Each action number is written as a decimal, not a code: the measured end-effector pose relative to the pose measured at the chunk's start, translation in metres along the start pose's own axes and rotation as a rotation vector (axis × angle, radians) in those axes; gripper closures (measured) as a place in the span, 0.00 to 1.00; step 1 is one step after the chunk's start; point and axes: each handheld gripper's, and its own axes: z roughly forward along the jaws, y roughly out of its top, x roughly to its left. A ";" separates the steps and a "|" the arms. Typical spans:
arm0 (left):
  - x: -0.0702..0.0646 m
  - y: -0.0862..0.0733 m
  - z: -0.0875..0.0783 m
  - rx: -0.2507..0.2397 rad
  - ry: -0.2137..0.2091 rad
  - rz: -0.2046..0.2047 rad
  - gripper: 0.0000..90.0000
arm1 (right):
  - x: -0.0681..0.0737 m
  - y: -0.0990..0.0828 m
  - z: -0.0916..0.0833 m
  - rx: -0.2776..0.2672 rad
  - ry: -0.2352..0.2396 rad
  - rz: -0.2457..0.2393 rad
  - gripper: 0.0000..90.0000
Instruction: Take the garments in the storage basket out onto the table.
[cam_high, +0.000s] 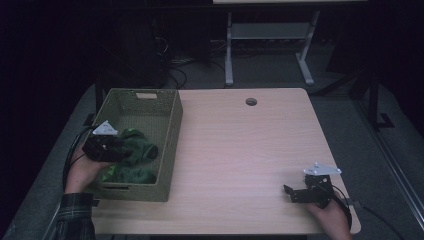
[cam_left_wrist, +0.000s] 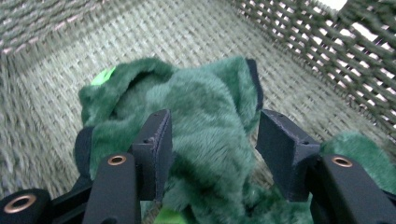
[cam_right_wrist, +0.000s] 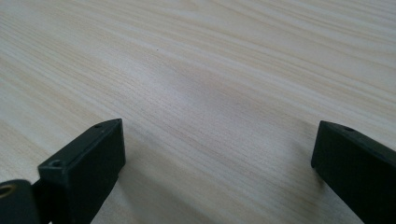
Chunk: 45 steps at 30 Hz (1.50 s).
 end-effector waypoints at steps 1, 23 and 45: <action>0.001 -0.001 0.000 0.006 0.001 -0.003 0.50 | 0.000 0.000 0.000 0.000 0.000 -0.001 0.03; 0.002 -0.005 0.012 0.109 -0.029 -0.006 0.93 | 0.000 0.000 0.000 0.000 0.000 0.000 0.03; -0.003 0.044 -0.037 -0.126 -0.053 -0.009 0.96 | 0.000 0.000 0.000 0.000 0.000 -0.001 0.03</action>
